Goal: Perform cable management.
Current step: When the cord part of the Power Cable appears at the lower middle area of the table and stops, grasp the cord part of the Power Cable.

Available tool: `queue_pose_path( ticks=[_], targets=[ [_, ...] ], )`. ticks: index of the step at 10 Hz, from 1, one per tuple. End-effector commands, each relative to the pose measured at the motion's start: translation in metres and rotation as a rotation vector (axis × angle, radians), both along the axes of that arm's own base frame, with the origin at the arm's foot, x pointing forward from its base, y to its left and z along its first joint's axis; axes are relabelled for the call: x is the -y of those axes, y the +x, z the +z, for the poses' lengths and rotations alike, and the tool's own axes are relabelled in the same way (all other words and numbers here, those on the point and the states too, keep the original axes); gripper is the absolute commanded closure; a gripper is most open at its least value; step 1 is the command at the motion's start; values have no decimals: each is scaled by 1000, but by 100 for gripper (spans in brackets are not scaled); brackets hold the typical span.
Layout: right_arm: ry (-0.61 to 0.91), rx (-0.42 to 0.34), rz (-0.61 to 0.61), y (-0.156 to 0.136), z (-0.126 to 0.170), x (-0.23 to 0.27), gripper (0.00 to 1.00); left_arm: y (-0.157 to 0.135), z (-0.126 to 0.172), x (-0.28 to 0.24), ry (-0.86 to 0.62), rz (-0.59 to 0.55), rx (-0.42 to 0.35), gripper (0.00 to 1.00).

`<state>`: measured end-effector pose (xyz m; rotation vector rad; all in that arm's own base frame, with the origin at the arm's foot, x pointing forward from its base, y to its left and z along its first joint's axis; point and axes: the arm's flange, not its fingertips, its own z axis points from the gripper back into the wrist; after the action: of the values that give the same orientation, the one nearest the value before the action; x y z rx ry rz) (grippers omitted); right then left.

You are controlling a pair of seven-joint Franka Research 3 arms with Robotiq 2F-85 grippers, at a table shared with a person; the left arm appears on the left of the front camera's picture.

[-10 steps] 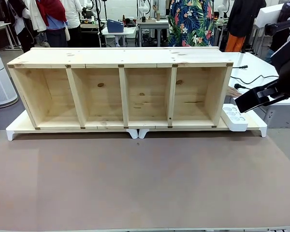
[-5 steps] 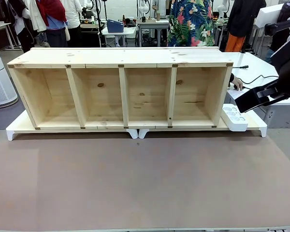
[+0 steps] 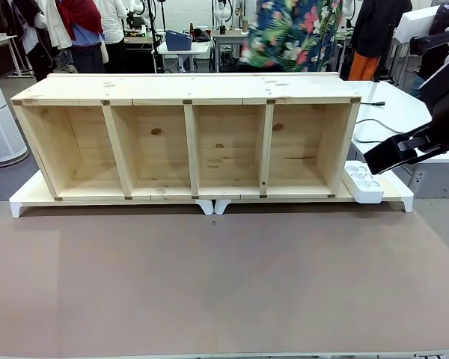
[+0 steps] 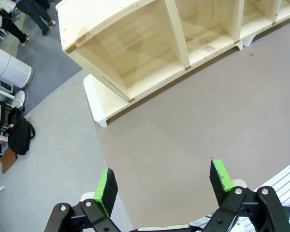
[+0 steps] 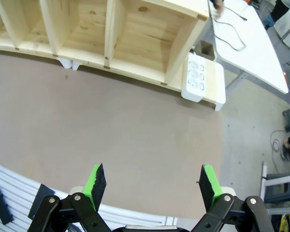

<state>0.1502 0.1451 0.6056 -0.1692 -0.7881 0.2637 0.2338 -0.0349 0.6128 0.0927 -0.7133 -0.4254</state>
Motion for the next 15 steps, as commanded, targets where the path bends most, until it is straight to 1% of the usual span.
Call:
queue_pose_path(
  ticks=[1, 15],
  targets=[
    [-5, 0, 7, 0, 0, 0, 0, 0, 1, -2, -4, 4, 4, 0],
    [-5, 0, 7, 0, 0, 0, 0, 0, 1, -2, -4, 4, 4, 0]
  ],
)
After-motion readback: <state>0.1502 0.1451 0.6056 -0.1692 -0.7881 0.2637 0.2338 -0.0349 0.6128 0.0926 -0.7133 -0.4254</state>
